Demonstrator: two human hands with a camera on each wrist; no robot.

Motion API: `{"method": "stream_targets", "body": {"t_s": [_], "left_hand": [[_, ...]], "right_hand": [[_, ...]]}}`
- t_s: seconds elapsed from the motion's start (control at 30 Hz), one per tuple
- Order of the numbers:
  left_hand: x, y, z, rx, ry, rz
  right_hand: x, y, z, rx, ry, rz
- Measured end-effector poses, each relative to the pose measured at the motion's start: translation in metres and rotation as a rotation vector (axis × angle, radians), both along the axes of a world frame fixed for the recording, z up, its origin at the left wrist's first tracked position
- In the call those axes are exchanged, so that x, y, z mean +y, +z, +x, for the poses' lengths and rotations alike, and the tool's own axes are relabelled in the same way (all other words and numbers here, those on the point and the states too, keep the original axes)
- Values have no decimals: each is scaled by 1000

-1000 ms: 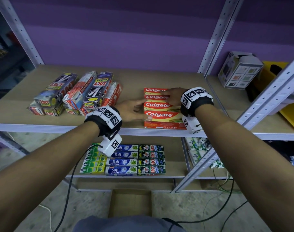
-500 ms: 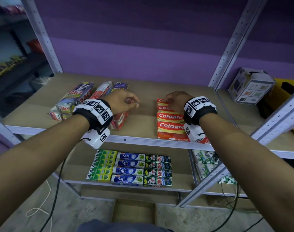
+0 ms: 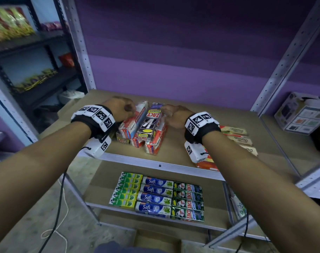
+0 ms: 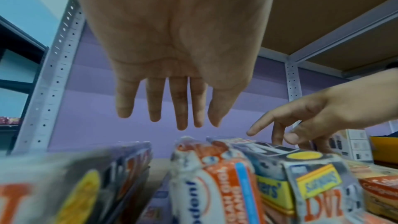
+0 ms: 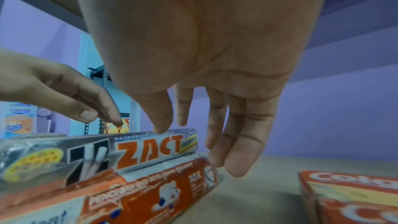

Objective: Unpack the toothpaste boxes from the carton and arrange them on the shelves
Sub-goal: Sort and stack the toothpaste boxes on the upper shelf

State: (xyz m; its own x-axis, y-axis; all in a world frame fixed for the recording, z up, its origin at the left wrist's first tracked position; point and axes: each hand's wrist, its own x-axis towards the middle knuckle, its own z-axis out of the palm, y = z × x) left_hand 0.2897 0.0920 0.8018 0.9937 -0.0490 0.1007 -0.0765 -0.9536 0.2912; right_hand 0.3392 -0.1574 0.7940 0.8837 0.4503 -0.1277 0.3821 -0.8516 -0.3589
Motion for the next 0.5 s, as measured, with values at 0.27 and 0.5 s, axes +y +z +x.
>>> {"method": "stream_targets", "body": {"t_s": [0.27,0.5], "left_hand": [[12,-7,2,56,-3,-81],[4,-3,5,110,22,-105]], "right_hand": [[41,-13,-4,86,-17,-61],[43,-5,-3,163,-10,53]]}}
